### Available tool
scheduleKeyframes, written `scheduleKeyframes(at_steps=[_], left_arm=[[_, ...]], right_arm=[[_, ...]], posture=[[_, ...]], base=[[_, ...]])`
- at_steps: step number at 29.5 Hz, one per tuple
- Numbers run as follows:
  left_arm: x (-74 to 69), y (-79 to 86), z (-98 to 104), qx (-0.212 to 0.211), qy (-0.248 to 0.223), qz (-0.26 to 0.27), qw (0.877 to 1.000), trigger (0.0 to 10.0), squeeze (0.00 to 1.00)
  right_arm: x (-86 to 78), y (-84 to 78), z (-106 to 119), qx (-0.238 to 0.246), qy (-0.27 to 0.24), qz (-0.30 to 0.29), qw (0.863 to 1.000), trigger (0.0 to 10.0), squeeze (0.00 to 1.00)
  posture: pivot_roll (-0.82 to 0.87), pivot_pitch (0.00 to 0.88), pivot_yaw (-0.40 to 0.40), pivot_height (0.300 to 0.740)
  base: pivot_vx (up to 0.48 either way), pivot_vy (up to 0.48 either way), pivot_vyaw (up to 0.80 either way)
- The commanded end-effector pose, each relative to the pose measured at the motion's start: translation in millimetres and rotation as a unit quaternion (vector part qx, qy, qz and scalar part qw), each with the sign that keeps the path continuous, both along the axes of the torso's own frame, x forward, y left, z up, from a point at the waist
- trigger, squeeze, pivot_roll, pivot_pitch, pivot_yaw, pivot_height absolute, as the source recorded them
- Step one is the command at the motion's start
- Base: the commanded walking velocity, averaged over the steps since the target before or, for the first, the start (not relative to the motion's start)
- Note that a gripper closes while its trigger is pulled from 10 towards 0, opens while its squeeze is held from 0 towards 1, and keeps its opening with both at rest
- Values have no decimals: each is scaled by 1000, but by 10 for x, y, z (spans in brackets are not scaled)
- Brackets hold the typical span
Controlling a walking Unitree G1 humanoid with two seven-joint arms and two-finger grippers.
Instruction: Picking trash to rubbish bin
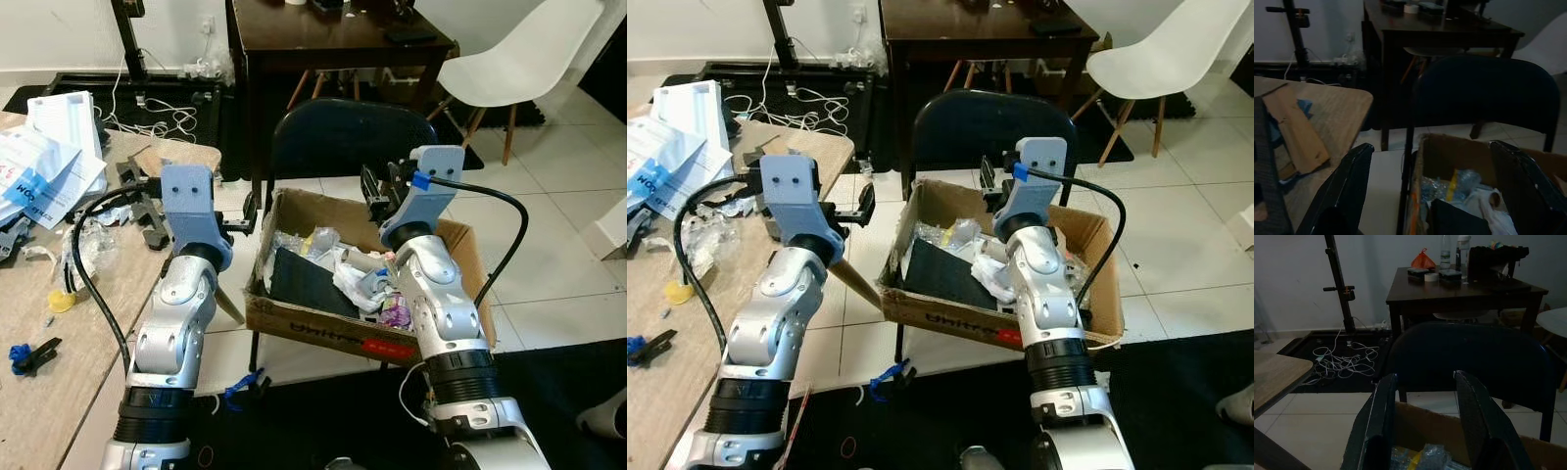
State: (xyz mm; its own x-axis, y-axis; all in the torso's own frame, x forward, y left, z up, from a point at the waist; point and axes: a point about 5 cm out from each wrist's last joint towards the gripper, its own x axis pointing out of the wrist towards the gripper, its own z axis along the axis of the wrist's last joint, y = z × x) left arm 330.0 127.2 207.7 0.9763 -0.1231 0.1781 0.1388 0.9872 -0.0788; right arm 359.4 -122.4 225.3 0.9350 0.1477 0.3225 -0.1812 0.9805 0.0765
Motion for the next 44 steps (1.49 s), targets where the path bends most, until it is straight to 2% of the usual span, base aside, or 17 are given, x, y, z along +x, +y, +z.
scheduleKeyframes(at_steps=[1,20,44], left_arm=[[-36,-49,-34,-6,-1,-10,1000,10000,0],[-52,-61,-53,0,3,-16,1000,10000,0],[-77,-154,-84,46,11,-43,998,10000,0]], right_arm=[[-24,-4,-22,4,3,1,1000,10000,0],[-36,5,-52,7,9,2,1000,10000,0],[-71,-18,-134,18,24,-6,1000,10000,0]], posture=[[68,113,-29,740],[71,116,-27,740],[80,135,-13,740]], base=[[-375,0,0],[-379,0,0],[0,0,0]])
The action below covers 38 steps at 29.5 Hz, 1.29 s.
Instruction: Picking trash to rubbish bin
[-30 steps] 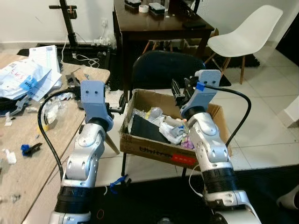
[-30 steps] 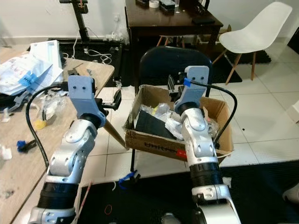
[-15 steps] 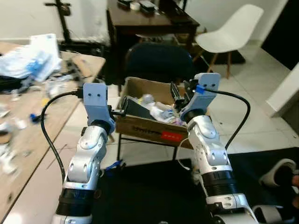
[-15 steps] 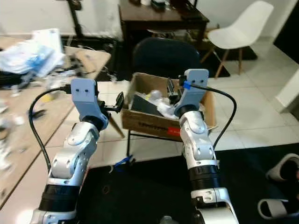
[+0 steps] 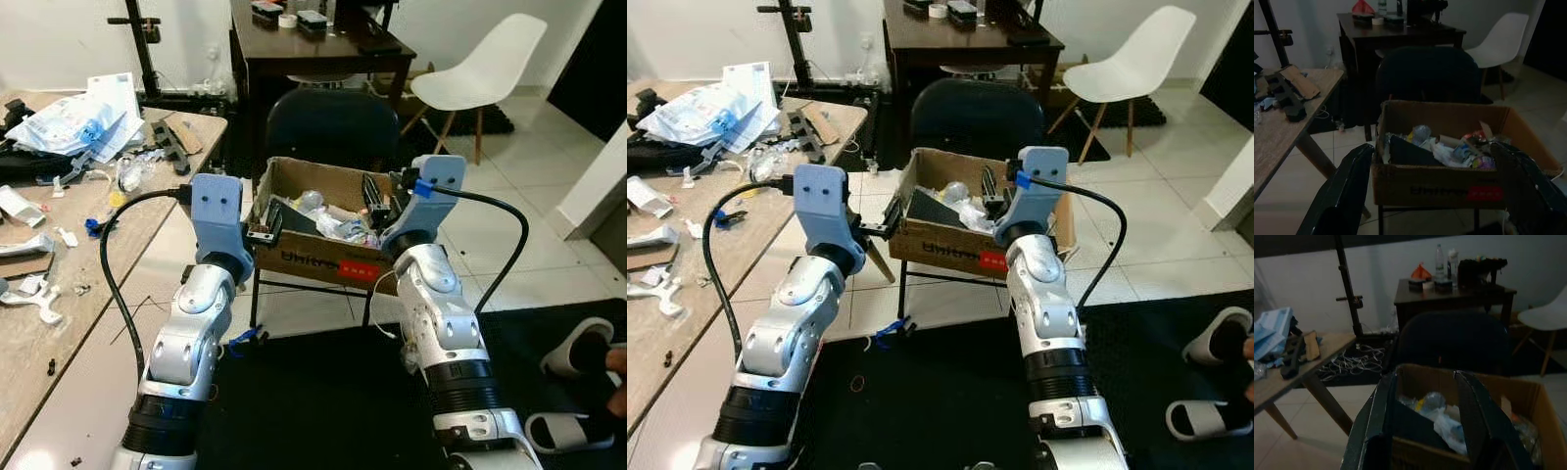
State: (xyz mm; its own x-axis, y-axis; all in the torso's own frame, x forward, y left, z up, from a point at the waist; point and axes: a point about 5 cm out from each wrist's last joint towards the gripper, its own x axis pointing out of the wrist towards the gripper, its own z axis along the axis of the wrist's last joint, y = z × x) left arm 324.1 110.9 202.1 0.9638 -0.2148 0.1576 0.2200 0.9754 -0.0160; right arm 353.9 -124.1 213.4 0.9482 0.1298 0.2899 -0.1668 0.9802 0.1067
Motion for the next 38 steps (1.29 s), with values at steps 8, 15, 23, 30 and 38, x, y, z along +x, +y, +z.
scheduleKeyframes(at_steps=[8,15,23,30,38], left_arm=[[-15,9,-31,25,8,0,1000,10000,0],[-12,14,-45,16,15,0,1000,10000,0],[-1,20,-60,22,20,6,1000,10000,0],[13,41,-81,25,26,13,999,10000,0],[31,140,-143,31,42,46,998,10000,0]], right_arm=[[-16,10,-19,9,7,0,1000,10000,0],[-23,4,-32,10,8,-2,1000,10000,0],[-26,3,-41,11,11,-2,1000,10000,0],[-21,30,-71,-24,17,3,1000,10000,0],[-22,76,-98,-43,23,8,999,10000,0]], posture=[[83,138,-9,740],[83,139,-6,740],[85,138,-2,740],[85,138,-2,740],[83,138,-1,740]], base=[[0,-451,0],[0,0,0],[0,0,0],[0,0,0],[0,0,700]])
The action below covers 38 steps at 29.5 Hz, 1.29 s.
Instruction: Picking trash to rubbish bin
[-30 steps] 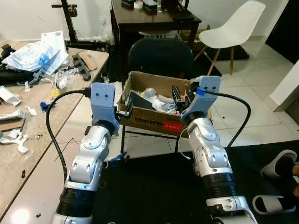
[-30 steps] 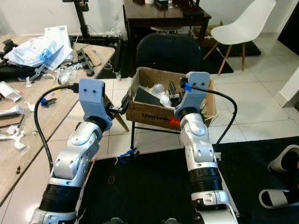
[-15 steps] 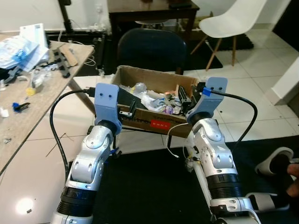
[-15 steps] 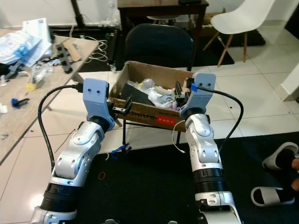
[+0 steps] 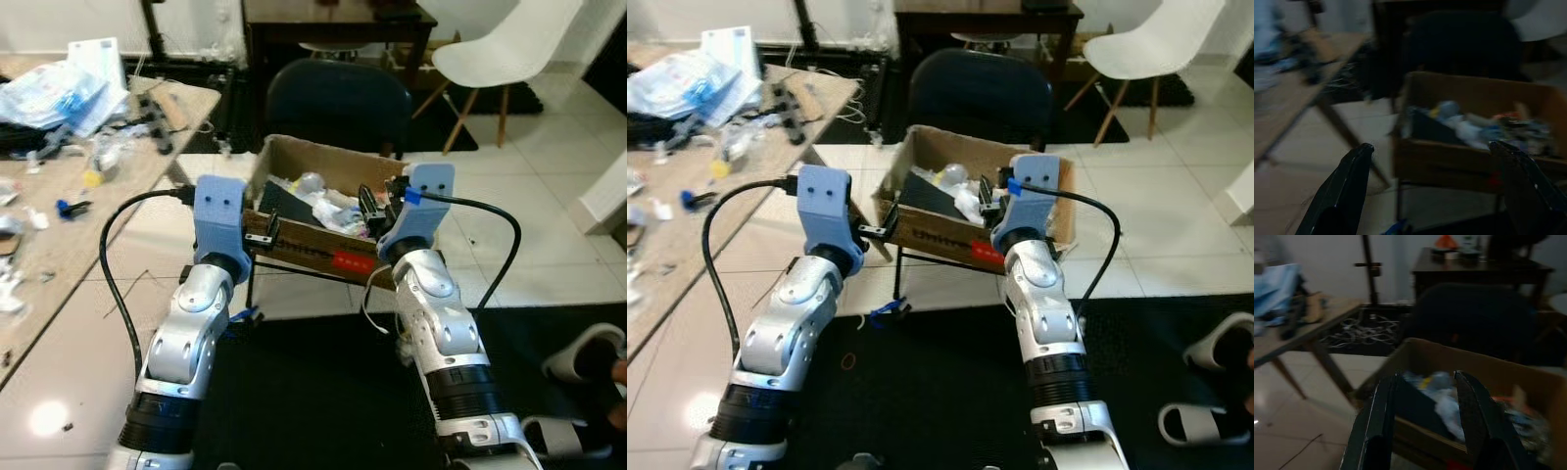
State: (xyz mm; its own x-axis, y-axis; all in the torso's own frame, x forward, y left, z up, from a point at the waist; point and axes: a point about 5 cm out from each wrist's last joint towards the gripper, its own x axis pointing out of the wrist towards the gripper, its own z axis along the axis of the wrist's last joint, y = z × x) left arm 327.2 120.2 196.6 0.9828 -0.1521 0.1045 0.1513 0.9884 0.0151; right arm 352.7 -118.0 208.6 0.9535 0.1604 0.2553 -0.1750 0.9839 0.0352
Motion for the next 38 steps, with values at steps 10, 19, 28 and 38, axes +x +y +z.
scheduleKeyframes(at_steps=[10,19,28,38], left_arm=[[-18,43,-127,6,30,16,999,10000,0],[-27,-5,-138,8,33,6,999,10000,0],[-32,-13,-157,8,39,1,999,10000,0],[-50,-39,-219,21,65,-13,998,10000,0]], right_arm=[[-57,100,-194,-22,35,21,999,10000,0],[-52,99,-219,-25,41,21,999,10000,0],[-58,79,-237,-26,45,19,998,10000,0],[-62,67,-268,-28,54,14,998,10000,0]], posture=[[76,128,-9,740],[74,121,-12,740],[75,121,-12,740],[78,137,-10,740]], base=[[0,0,800],[0,0,800],[0,0,800],[0,0,800]])
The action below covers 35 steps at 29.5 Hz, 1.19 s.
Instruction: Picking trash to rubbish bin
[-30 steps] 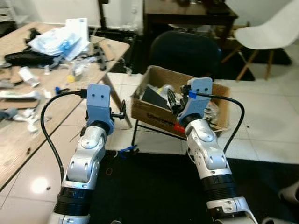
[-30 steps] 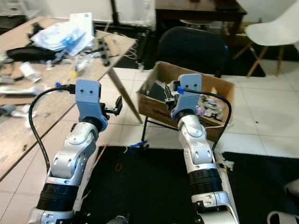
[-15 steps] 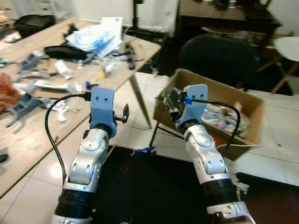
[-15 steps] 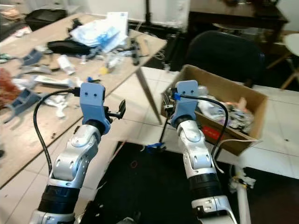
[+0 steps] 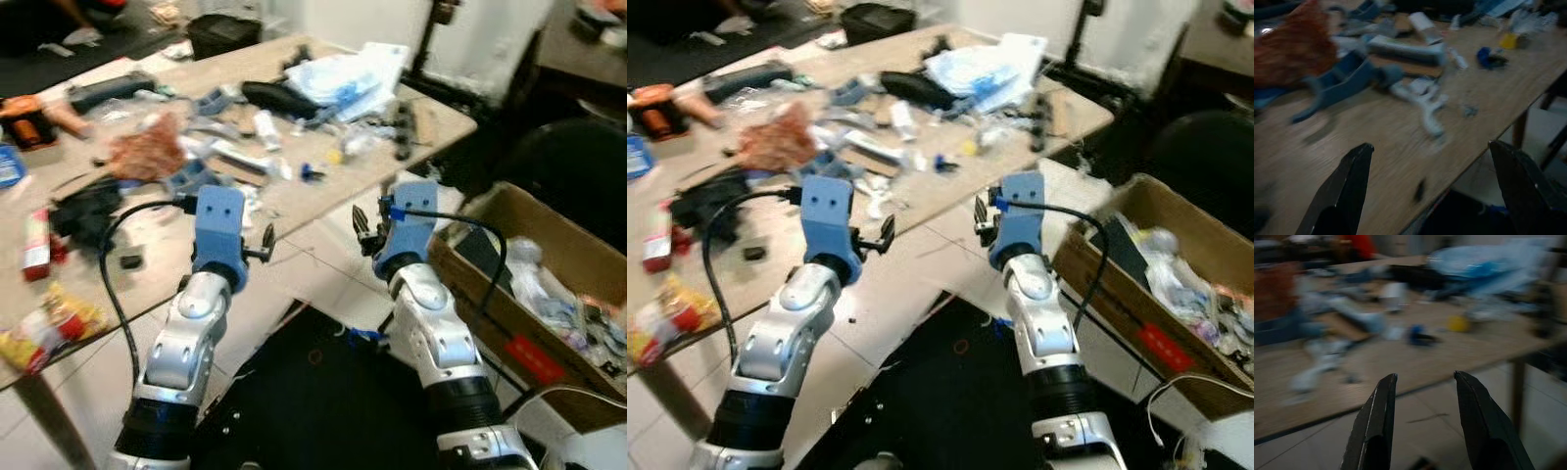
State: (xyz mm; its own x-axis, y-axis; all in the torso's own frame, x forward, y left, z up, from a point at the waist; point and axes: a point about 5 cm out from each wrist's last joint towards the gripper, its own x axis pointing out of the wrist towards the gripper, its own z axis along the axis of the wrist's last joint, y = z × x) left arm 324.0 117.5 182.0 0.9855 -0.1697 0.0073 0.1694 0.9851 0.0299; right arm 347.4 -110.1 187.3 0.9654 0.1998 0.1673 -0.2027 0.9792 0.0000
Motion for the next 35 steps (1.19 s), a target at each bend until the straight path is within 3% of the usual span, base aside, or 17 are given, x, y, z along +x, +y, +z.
scheduleKeyframes(at_steps=[1,35], left_arm=[[-20,-15,-85,8,22,-6,1000,10000,0],[-31,-19,-99,20,40,-10,999,10000,0]], right_arm=[[-9,-14,-59,-3,14,-1,1000,10000,0],[2,-33,-110,-4,36,-8,999,10000,0]], posture=[[78,137,-10,740],[82,191,-11,740]], base=[[0,0,800],[0,0,800]])
